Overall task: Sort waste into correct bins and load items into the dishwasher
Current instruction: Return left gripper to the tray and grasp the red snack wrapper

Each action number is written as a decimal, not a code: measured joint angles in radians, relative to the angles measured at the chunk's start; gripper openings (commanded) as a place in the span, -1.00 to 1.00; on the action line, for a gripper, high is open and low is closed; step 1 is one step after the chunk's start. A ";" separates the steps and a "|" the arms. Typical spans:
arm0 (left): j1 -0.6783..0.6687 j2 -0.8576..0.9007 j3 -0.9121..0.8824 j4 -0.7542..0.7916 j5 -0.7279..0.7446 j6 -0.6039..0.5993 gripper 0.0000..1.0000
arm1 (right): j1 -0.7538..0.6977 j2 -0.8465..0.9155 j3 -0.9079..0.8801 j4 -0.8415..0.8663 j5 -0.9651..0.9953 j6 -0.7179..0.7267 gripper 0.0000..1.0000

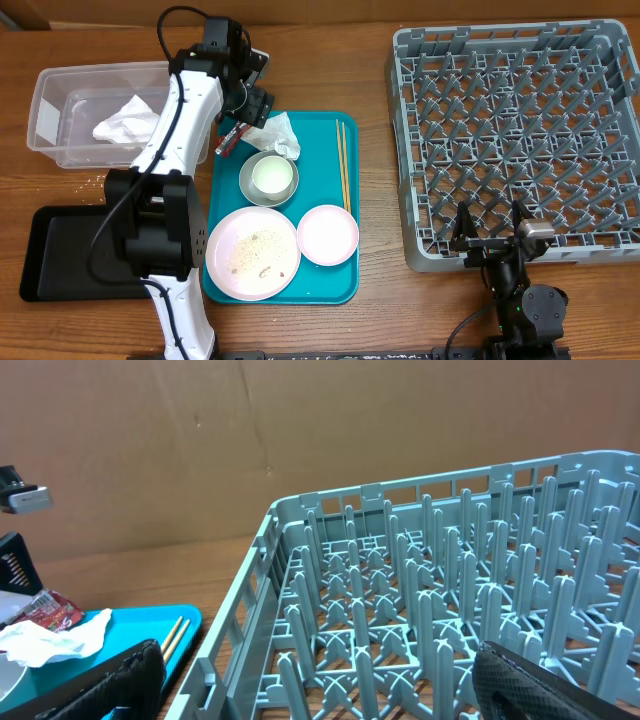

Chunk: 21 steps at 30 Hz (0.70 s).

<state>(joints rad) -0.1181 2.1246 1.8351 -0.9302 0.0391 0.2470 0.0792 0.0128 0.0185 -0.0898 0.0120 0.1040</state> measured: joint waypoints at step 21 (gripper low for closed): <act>0.000 0.055 -0.038 0.066 -0.010 -0.005 0.28 | 0.000 0.000 0.000 0.000 0.000 0.000 1.00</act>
<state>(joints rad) -0.1181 2.1799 1.7973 -0.8646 0.0288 0.2424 0.0788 0.0128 0.0185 -0.0902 0.0124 0.1040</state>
